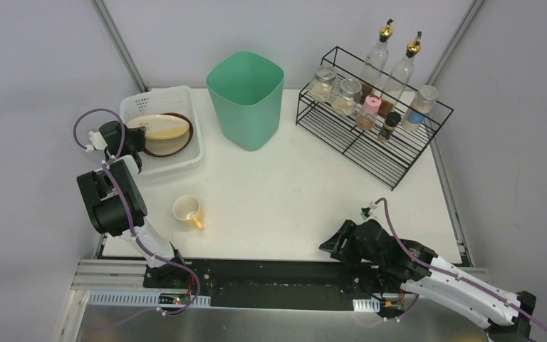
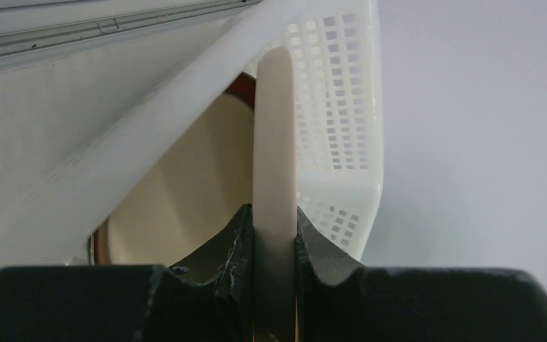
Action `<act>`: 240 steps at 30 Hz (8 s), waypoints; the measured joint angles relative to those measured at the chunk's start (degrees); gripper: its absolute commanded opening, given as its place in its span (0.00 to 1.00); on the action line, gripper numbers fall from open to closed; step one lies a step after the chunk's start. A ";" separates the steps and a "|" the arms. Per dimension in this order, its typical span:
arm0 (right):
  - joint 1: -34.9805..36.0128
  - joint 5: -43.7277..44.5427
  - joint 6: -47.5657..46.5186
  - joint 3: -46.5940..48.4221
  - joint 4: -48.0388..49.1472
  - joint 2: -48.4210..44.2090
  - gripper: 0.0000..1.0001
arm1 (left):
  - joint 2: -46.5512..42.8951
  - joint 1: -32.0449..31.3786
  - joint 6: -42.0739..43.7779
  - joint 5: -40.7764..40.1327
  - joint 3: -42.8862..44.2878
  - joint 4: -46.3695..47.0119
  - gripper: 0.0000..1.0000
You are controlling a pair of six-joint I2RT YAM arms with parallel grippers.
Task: Clear the kitchen counter
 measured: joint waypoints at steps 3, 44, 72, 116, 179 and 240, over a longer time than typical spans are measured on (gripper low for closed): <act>0.00 0.02 0.00 0.00 0.55 0.79 0.58 | 2.29 0.00 -0.13 0.17 0.26 1.07 0.16; 0.00 -0.63 -0.02 0.31 1.79 -3.06 0.58 | 4.92 0.24 12.79 5.77 18.73 -33.16 0.99; 0.00 -1.44 -5.05 3.08 -6.03 -6.08 0.59 | -0.09 -0.57 29.20 13.64 25.70 -62.23 0.99; 0.00 -9.38 -11.13 3.43 6.62 8.96 0.60 | -38.40 -28.02 37.64 -11.19 5.44 -90.88 0.81; 0.00 -10.36 -10.54 -0.09 10.62 8.13 0.60 | -17.53 -27.69 27.15 -11.58 35.01 -88.91 0.00; 0.00 -7.21 -8.46 -1.05 0.09 -3.54 0.60 | 10.29 -18.21 12.00 -5.70 37.64 -83.78 0.30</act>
